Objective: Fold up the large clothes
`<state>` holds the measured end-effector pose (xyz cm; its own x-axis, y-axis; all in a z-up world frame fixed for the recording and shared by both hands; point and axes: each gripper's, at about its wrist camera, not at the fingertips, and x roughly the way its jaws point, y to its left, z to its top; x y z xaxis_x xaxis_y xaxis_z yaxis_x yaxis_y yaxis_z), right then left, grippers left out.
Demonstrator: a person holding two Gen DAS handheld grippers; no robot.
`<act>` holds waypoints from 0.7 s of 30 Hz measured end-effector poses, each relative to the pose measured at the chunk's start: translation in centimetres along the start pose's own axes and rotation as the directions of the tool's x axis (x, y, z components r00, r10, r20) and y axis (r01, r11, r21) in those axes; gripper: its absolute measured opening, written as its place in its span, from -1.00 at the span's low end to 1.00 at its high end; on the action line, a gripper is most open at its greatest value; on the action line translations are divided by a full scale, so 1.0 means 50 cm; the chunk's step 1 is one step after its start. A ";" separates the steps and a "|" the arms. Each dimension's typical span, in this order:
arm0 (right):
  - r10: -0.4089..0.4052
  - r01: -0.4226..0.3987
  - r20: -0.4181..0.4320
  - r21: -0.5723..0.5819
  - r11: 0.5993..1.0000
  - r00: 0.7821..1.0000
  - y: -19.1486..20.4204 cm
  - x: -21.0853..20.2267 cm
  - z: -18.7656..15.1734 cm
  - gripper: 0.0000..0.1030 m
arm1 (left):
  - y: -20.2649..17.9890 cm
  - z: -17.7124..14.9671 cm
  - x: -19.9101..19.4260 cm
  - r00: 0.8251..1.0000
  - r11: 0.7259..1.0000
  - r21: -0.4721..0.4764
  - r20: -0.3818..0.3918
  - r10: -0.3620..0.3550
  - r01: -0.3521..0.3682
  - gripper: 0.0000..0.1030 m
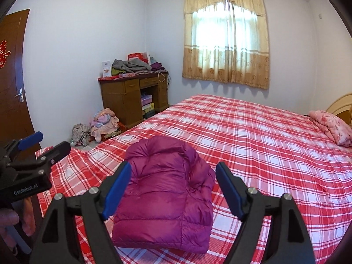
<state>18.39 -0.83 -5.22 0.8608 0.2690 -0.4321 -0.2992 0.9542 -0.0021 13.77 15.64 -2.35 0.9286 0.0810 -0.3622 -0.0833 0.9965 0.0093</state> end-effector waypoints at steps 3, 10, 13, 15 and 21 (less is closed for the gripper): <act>0.003 -0.003 -0.004 -0.001 1.000 1.000 0.001 0.004 -0.002 0.58 | 0.000 0.000 0.000 1.000 1.000 -0.001 0.001 0.002 -0.002 0.94; 0.016 -0.016 0.001 0.001 1.000 1.000 0.003 -0.004 -0.011 0.58 | -0.001 0.001 -0.001 1.000 1.000 0.001 -0.006 0.002 -0.002 0.94; 0.019 -0.019 0.002 -0.001 1.000 1.000 0.002 -0.006 -0.014 0.58 | -0.004 0.000 0.000 1.000 1.000 0.002 -0.007 0.002 -0.002 0.94; 0.021 -0.021 0.001 0.000 1.000 1.000 0.001 -0.006 -0.015 0.58 | -0.006 0.000 0.002 1.000 1.000 0.003 -0.009 0.002 -0.002 0.94; 0.020 -0.020 0.003 0.001 1.000 1.000 0.001 -0.010 -0.015 0.58 | -0.006 -0.001 0.003 1.000 1.000 0.005 -0.005 0.001 -0.001 0.94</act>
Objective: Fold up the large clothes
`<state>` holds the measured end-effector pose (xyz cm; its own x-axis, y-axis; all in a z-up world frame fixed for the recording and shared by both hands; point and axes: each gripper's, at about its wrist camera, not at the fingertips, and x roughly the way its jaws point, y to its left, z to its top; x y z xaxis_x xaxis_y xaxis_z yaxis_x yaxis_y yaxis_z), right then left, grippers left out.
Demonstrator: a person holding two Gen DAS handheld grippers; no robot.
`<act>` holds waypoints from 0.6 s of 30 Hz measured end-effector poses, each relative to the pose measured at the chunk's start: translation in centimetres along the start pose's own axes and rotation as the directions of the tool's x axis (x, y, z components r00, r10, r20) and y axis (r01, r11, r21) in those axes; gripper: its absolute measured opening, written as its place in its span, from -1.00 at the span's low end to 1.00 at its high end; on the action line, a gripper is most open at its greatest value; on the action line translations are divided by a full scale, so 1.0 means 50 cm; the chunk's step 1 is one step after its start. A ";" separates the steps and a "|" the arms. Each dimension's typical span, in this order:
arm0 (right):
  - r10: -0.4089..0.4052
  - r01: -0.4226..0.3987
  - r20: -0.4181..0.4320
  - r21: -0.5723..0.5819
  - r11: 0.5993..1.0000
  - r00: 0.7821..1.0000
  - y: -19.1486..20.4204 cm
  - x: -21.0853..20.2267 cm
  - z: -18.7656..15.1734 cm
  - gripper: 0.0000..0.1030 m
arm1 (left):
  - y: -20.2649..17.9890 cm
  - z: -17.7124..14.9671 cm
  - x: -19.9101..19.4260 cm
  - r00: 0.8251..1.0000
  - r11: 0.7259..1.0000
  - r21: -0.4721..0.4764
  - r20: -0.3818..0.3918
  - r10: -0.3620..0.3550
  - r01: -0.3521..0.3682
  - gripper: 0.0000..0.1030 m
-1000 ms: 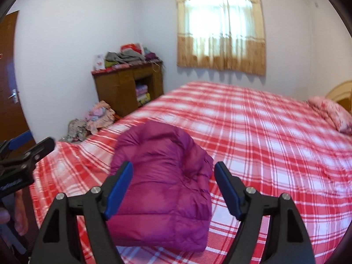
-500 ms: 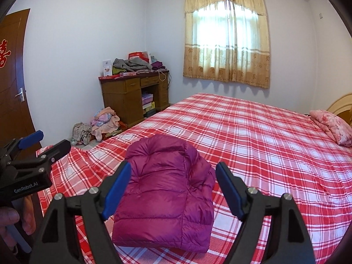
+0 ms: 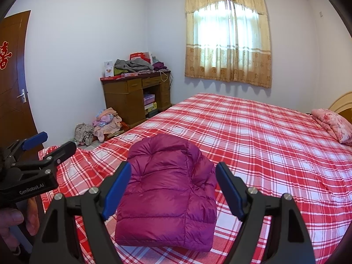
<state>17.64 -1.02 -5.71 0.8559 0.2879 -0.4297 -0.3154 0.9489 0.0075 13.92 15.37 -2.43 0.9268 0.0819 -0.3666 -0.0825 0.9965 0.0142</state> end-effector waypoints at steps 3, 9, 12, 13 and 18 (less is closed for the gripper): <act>0.002 -0.002 0.001 0.001 1.000 1.000 0.002 -0.001 -0.001 0.59 | 0.000 -0.002 0.000 1.000 1.000 0.001 -0.001 0.000 0.000 0.94; 0.006 -0.006 -0.001 0.001 1.000 1.000 0.002 -0.002 -0.003 0.59 | -0.004 -0.005 0.004 1.000 1.000 0.007 -0.006 -0.002 0.002 0.94; 0.007 -0.007 -0.001 0.001 1.000 1.000 0.001 -0.003 -0.003 0.59 | -0.005 -0.006 0.005 1.000 1.000 0.010 -0.008 -0.002 0.002 0.94; 0.008 -0.008 -0.001 0.002 1.000 1.000 0.001 -0.003 -0.003 0.59 | -0.005 -0.007 0.005 1.000 1.000 0.011 -0.009 -0.002 0.002 0.94; 0.007 -0.007 -0.001 0.002 1.000 1.000 0.001 -0.003 -0.003 0.59 | -0.004 -0.008 0.006 1.000 1.000 0.013 -0.011 -0.002 0.002 0.94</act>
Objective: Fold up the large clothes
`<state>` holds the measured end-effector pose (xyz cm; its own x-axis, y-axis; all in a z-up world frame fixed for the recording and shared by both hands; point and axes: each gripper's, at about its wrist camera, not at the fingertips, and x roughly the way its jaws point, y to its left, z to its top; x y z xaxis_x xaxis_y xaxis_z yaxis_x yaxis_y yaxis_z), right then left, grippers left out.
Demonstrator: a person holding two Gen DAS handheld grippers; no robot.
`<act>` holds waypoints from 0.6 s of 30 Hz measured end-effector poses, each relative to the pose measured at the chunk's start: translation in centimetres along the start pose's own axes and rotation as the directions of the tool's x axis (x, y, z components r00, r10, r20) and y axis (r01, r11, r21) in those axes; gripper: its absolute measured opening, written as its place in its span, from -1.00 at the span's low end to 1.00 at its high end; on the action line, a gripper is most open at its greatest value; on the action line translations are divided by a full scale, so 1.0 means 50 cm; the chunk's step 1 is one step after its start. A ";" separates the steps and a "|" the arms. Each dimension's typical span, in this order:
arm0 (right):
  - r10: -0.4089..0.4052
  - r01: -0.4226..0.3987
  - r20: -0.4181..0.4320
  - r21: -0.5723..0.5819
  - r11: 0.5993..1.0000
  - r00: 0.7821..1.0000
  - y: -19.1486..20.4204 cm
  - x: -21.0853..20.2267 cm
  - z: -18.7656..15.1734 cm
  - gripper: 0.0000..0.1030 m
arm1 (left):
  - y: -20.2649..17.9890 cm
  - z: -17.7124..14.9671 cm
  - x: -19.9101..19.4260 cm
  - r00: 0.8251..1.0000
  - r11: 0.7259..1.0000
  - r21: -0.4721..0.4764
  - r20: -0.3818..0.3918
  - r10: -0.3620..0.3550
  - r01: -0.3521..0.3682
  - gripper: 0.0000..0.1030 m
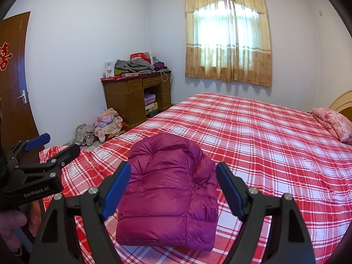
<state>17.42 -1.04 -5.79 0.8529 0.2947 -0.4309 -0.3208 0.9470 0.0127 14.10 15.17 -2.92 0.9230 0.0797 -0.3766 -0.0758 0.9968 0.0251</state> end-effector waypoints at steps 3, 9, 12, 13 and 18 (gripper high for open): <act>0.001 -0.001 -0.001 0.001 1.000 1.000 0.001 0.000 -0.001 0.59 | -0.001 -0.001 0.000 1.000 1.000 0.002 -0.003 -0.001 0.001 0.94; 0.002 -0.002 -0.004 0.003 1.000 1.000 0.002 0.002 -0.003 0.60 | 0.001 -0.002 0.004 1.000 1.000 0.004 -0.007 0.000 0.000 0.94; 0.002 -0.002 -0.005 0.004 1.000 1.000 0.003 0.002 -0.004 0.60 | -0.001 -0.002 0.005 1.000 1.000 0.005 -0.009 0.000 0.000 0.94; 0.002 -0.002 -0.005 0.005 1.000 1.000 0.003 0.002 -0.004 0.60 | -0.001 -0.002 0.006 1.000 1.000 0.005 -0.009 -0.001 0.001 0.94; 0.002 -0.002 -0.003 0.004 1.000 1.000 0.002 0.001 -0.003 0.60 | -0.002 -0.002 0.008 1.000 1.000 0.002 -0.015 -0.003 0.003 0.94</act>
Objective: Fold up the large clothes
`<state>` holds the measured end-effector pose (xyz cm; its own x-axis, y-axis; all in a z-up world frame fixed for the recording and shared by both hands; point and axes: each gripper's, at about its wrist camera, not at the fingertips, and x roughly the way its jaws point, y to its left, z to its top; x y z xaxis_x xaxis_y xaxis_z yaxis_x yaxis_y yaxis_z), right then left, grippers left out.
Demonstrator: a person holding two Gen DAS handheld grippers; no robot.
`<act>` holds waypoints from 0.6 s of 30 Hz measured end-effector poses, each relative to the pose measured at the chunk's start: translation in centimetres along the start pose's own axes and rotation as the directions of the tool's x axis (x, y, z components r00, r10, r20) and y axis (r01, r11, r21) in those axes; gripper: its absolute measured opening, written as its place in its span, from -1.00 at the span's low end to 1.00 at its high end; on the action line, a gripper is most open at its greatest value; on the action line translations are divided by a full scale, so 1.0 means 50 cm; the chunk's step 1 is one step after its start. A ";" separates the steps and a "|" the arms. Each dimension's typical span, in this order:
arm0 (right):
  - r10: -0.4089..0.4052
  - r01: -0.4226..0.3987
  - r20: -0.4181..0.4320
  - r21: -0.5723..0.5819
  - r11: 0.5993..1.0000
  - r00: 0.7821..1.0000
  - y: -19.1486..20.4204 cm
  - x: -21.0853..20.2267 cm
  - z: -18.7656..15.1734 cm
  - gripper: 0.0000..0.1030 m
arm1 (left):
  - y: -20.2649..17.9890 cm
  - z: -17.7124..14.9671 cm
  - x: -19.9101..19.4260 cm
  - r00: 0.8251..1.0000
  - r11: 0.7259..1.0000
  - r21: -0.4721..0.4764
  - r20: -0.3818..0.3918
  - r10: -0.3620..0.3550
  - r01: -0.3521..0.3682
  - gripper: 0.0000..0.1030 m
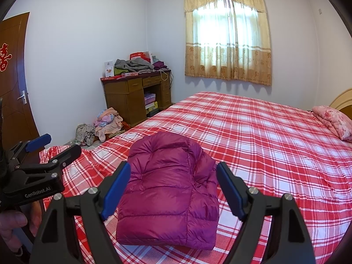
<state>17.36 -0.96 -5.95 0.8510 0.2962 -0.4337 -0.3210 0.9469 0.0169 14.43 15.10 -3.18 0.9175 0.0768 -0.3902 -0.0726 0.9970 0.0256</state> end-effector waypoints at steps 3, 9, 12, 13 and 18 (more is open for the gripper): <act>-0.001 0.001 0.004 0.001 1.000 1.000 0.000 0.000 -0.001 0.60 | 0.000 0.000 0.000 1.000 1.000 0.002 -0.002 -0.001 0.001 0.94; -0.001 0.001 0.015 0.000 1.000 1.000 0.005 -0.003 -0.004 0.60 | 0.001 0.000 0.000 1.000 1.000 0.007 0.003 -0.001 0.000 0.94; -0.001 0.001 0.013 0.001 1.000 1.000 0.005 -0.003 -0.003 0.60 | 0.000 0.000 0.001 1.000 1.000 0.013 0.004 0.005 -0.005 0.94; -0.001 0.001 0.014 0.001 1.000 1.000 0.005 -0.003 -0.003 0.60 | -0.001 -0.001 0.002 1.000 1.000 0.014 0.002 0.009 -0.009 0.94; 0.000 0.000 0.013 0.001 1.000 1.000 0.003 -0.004 -0.003 0.60 | 0.000 -0.004 0.011 1.000 1.000 0.010 -0.010 0.017 -0.017 0.94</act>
<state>17.09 -0.88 -5.99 0.8564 0.2978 -0.4217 -0.3206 0.9470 0.0177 14.86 15.14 -3.56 0.9121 0.0937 -0.3992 -0.0841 0.9956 0.0416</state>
